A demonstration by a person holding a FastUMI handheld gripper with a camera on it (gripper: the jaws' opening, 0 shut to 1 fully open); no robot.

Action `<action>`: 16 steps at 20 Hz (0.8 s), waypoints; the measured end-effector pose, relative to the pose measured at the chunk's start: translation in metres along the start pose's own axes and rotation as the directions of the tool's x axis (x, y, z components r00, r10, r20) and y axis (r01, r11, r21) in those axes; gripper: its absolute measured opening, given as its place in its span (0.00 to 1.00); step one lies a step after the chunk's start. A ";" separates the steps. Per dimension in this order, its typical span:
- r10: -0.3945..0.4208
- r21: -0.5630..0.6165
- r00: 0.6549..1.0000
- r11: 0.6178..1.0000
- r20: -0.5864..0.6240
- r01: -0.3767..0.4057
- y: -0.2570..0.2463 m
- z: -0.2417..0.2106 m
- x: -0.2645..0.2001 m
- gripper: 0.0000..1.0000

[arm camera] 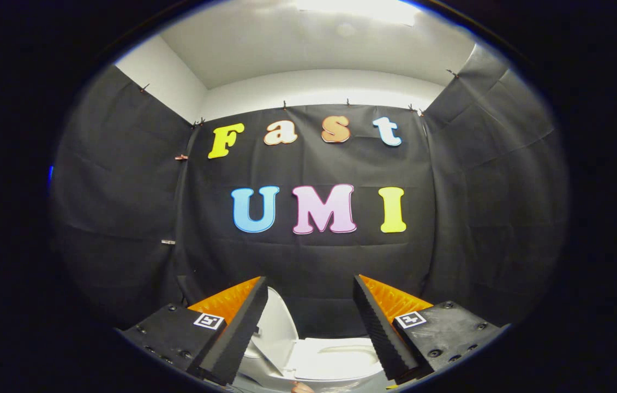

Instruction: Open the toilet lid.

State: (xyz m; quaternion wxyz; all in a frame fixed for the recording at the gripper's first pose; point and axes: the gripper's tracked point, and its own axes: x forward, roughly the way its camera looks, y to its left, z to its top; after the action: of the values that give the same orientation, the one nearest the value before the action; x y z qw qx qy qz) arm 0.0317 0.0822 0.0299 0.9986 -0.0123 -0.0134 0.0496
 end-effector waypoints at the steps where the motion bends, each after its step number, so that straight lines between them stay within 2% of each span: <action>1: -0.012 0.004 1.000 1.000 0.004 0.012 -0.004 0.002 0.000 0.98; 16: -0.067 0.038 0.998 0.997 -0.004 0.067 -0.033 0.006 -0.001 0.99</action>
State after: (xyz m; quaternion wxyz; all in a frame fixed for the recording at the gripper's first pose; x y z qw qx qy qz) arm 0.0338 0.0498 0.0366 0.9998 0.0069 -0.0116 0.0161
